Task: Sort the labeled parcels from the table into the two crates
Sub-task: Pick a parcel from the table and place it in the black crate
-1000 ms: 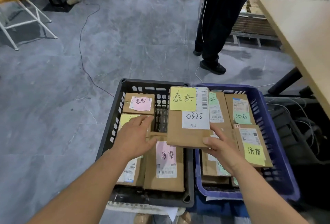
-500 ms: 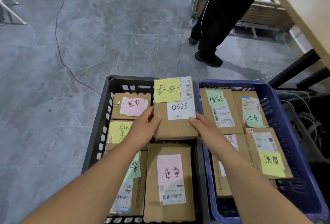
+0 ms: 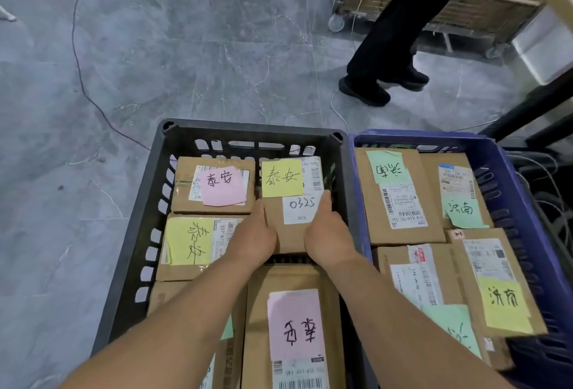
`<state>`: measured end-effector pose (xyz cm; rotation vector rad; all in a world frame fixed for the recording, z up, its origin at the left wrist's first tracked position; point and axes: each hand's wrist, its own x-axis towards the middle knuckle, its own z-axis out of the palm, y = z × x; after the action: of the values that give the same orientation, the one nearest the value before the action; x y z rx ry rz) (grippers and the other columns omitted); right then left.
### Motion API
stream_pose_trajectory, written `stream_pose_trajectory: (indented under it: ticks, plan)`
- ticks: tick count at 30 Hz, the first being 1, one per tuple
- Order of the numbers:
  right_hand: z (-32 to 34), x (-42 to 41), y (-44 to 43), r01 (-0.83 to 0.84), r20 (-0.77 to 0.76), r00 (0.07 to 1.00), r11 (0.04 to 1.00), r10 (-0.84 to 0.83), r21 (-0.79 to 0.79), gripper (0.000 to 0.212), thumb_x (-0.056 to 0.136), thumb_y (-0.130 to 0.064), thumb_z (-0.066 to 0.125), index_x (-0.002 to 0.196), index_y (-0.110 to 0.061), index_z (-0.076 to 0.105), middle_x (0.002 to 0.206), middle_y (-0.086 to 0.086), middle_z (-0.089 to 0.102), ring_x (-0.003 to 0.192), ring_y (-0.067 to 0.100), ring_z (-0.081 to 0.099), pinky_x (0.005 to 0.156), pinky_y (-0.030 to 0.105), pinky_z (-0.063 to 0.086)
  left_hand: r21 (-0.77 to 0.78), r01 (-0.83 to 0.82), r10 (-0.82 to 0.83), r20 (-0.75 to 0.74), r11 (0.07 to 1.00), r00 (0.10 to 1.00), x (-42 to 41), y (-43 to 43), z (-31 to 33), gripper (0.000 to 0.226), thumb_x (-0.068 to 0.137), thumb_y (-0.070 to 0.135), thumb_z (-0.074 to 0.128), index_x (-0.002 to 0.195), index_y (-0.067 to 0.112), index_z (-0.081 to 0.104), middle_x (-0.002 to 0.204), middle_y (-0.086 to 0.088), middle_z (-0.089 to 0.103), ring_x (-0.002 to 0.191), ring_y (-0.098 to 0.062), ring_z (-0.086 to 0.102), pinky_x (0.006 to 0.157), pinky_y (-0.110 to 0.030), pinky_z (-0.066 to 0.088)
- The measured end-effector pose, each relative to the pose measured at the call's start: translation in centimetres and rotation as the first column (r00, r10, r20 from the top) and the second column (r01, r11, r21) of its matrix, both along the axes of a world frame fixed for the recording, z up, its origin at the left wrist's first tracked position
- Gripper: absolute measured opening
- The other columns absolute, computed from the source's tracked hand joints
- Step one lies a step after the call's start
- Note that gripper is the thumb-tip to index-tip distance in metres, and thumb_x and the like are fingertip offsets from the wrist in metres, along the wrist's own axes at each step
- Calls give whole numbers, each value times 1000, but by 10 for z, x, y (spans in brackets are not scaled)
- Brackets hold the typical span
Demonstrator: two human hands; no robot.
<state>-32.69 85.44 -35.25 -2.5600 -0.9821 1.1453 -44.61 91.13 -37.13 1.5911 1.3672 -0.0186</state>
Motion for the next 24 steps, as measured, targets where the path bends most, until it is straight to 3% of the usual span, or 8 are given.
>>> stream_pose_trajectory:
  ticks: [5,9,13,16,18,20,22,24]
  plan:
    - [-24,2,8,33,-80,996,998,-37,-47,81,97,-1,41,155,-24,-11,144,15,35,120,28,47,87,32,43,-43,113,-116,-74,993,990,10,0,-18,67,94,5,42,151,18,10,132,-6,51,102,-19,52,81,-27,42]
    - [-45,2,19,-12,-58,998,991,4,-136,79,96,0,41,156,-23,-5,151,17,24,130,33,39,102,39,39,-167,153,-177,-136,974,975,20,5,-37,57,88,3,43,144,9,31,143,-11,40,117,-24,50,98,-31,44]
    - [-71,2,25,-74,-30,997,959,68,-275,73,93,-1,46,154,-21,12,149,14,29,131,33,39,103,41,39,-263,179,-233,-191,948,954,28,9,-45,38,92,0,41,129,0,48,132,-14,50,107,-23,55,79,-23,42]
    - [-77,-4,28,-138,-27,990,934,137,-329,54,91,-5,49,144,-10,37,141,17,35,121,34,46,100,42,46,-199,168,-192,-109,965,975,30,8,-44,30,96,7,40,122,5,55,126,-10,55,101,-21,53,81,-24,40]
    - [-70,-8,26,-154,-26,988,932,154,-327,50,91,-6,49,140,-8,41,141,18,32,121,35,46,100,42,46,-153,154,-169,-88,976,982,27,7,-37,31,95,8,41,124,6,52,133,-11,50,112,-24,51,90,-28,41]
    - [-53,-6,21,-173,6,984,953,180,-250,45,92,-6,49,137,-9,43,137,17,34,119,34,47,98,40,46,-72,198,-203,-83,978,976,22,6,-22,44,96,7,40,140,8,39,147,-11,37,130,-25,40,104,-27,32]
    - [-27,-1,15,-190,45,979,973,197,-134,38,92,-5,48,131,-8,48,132,16,40,114,32,51,95,39,47,7,220,-219,-46,975,975,12,5,0,49,99,8,39,147,11,31,152,-6,32,137,-21,33,102,-19,26]
    - [4,3,6,-207,101,972,977,211,-45,35,92,-7,49,127,-10,50,126,13,45,105,29,56,87,36,49,114,225,-222,-34,968,974,-2,3,25,49,100,17,42,148,16,31,151,-4,35,136,-19,34,104,-22,27]
